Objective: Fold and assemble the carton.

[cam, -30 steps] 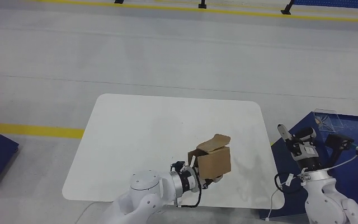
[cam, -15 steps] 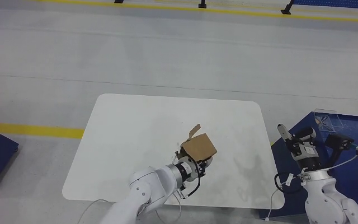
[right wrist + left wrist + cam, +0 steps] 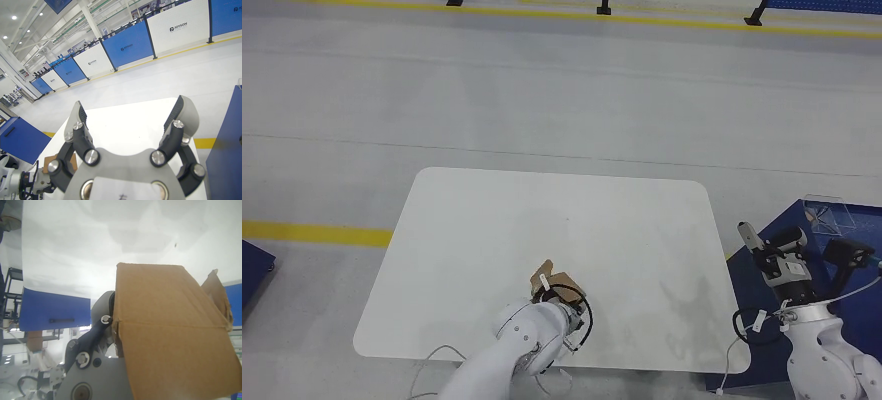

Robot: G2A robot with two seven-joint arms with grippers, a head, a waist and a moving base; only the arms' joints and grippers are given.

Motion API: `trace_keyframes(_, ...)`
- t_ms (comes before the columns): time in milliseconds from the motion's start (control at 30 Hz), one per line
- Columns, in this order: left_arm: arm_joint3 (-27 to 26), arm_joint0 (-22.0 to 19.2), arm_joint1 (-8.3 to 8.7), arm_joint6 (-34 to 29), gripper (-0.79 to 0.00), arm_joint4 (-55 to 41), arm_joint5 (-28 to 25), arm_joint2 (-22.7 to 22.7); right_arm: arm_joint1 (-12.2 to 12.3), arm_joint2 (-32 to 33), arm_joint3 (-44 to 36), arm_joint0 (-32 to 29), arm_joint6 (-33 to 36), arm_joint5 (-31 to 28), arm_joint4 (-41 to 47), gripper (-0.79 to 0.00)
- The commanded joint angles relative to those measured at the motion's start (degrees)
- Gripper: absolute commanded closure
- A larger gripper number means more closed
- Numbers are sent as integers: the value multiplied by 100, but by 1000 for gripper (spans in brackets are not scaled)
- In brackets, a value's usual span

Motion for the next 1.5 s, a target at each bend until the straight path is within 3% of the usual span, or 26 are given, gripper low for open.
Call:
trace_keyframes(0, 276, -85, -61, 331, 0, -45, -464, 15, 0, 0, 0, 0, 0, 0, 0, -785)
trace_keyframes(233, 972, -462, -230, 408, 0, -36, -701, 180, 0, 0, 0, 0, 0, 0, 0, -785)
trace_keyframes(267, 1036, -476, -245, 402, -132, -74, -706, 189, 0, 0, 0, 0, 0, 0, 0, -785)
trace_keyframes(300, 1142, -526, -272, 395, -360, -90, -645, 228, 0, 0, 0, 0, 0, 0, 0, -785)
trace_keyframes(333, 1226, -558, -290, 358, -785, -93, -633, 240, 0, 0, 0, 0, 0, 0, 0, -785)
trace_keyframes(467, 1368, -619, -346, 232, -785, -35, -636, 278, 0, 0, 0, 0, 0, 0, 0, -785)
trace_keyframes(567, 1130, -545, -360, 253, -785, 149, -660, 283, 0, 0, 0, 0, 0, 0, 0, -785)
trace_keyframes(767, -681, 146, -211, 248, -785, 1358, -538, 246, 0, 0, 0, 0, 0, 0, 0, -785)
trace_keyframes(833, -1601, 523, -97, 14, -785, 2051, -73, 230, 0, 0, 0, 0, 0, 0, 0, -785)
trace_keyframes(933, -2424, 883, 77, -567, -785, 3294, 799, 218, 0, 0, 0, 0, 0, 0, 0, -785)
trace_keyframes(1033, -2665, 1216, 244, -1315, -785, 4229, 1445, -14, 0, 0, 0, 0, 0, 0, 0, -785)
trace_keyframes(1133, -2607, 1556, 341, -2108, -785, 4085, 1829, -299, 0, 0, 0, 0, 0, 0, 0, -785)
trace_keyframes(1467, -2607, 1556, 341, -2108, -785, 4085, 1829, -299, 0, 0, 0, 0, 0, 0, 0, -785)
